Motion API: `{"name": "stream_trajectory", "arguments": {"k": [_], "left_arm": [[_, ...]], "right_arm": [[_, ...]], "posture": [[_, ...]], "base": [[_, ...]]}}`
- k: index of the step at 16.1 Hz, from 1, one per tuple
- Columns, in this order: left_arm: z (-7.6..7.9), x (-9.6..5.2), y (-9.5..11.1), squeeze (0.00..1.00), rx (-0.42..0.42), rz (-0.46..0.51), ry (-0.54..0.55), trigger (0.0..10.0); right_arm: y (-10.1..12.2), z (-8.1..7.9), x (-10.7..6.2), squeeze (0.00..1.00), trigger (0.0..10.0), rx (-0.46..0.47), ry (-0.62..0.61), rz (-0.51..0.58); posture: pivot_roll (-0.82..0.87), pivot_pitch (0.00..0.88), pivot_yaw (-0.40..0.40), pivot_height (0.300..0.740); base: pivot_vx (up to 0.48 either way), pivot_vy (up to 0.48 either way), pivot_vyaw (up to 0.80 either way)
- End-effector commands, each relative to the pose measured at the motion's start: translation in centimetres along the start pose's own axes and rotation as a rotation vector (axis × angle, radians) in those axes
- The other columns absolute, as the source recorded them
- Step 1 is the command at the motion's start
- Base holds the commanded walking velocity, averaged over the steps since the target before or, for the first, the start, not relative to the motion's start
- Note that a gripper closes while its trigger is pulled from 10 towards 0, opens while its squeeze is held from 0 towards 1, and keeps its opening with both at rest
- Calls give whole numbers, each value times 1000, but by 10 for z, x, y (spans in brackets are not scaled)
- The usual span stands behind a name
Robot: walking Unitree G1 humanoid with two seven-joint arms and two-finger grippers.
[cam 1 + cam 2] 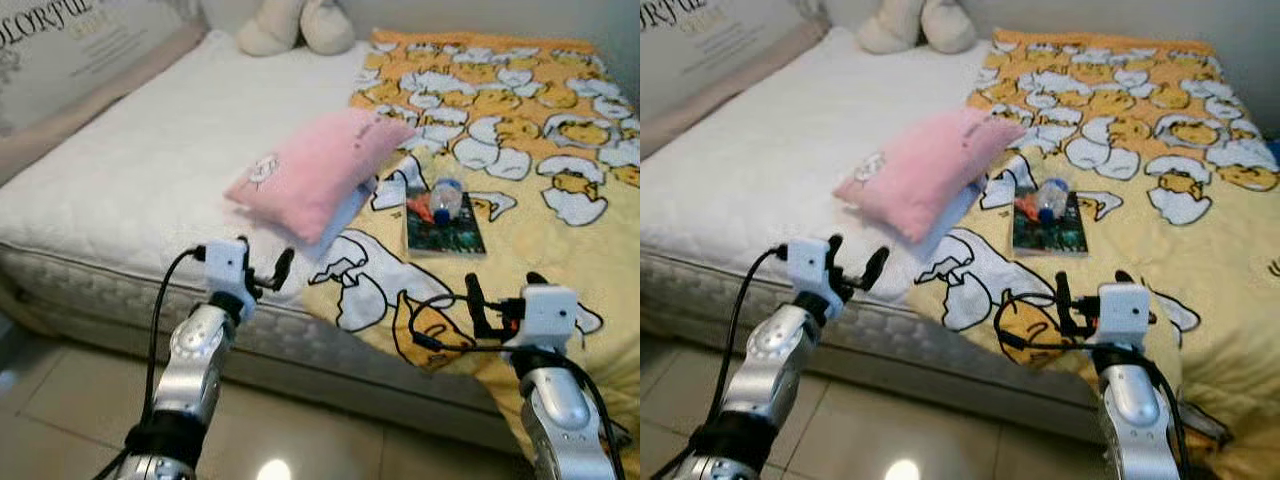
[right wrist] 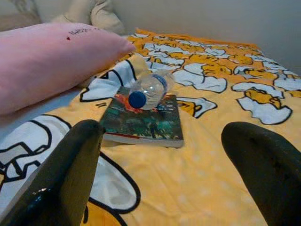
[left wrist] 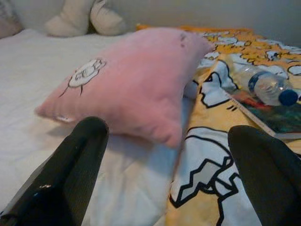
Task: Clean up the room
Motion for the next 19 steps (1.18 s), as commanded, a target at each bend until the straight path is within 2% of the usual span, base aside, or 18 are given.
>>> {"name": "stream_trajectory", "arguments": {"k": [1,3,8,11,14,16,19], "left_arm": [[-3,1,5,0,26,13,2,10000],[0,3,8,0,26,23,-14,10000],[3,5,11,0,22,34,-39,10000],[-3,7,13,0,24,31,12,10000],[-3,9,20,0,49,62,7,10000],[-3,11,29,0,81,96,-11,10000],[3,16,26,0,152,68,-50,10000]], "right_arm": [[-1,-3,3,0,10000,-8,0,-7],[-2,-5,1,0,10000,26,-6,-2],[-4,-3,-5,0,10000,34,-15,3],[-3,-6,-3,0,10000,40,-17,11],[-2,-5,-1,0,10000,38,-18,16],[0,-4,3,0,10000,36,-19,20],[0,-8,5,0,10000,40,-14,25]], "posture": [[-176,0,83,740],[-181,0,93,740],[-186,0,100,740],[-182,0,98,740],[-176,0,93,740],[-169,0,91,740],[-168,0,93,740]], "base": [[0,0,0],[0,0,-731],[0,114,-731],[0,434,0],[307,359,0],[454,0,0],[320,0,0]]}}
Point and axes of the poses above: a point about 5 cm out from each wrist's last joint towards the gripper, its own x axis pointing out of the wrist towards the gripper, its own y axis along the axis of the wrist's last joint, z = x × y, the point moved 6 cm from there along x, pointing out of the wrist towards the gripper, and after that the axes turned 14 degrees about x, right-handed, at the moved point
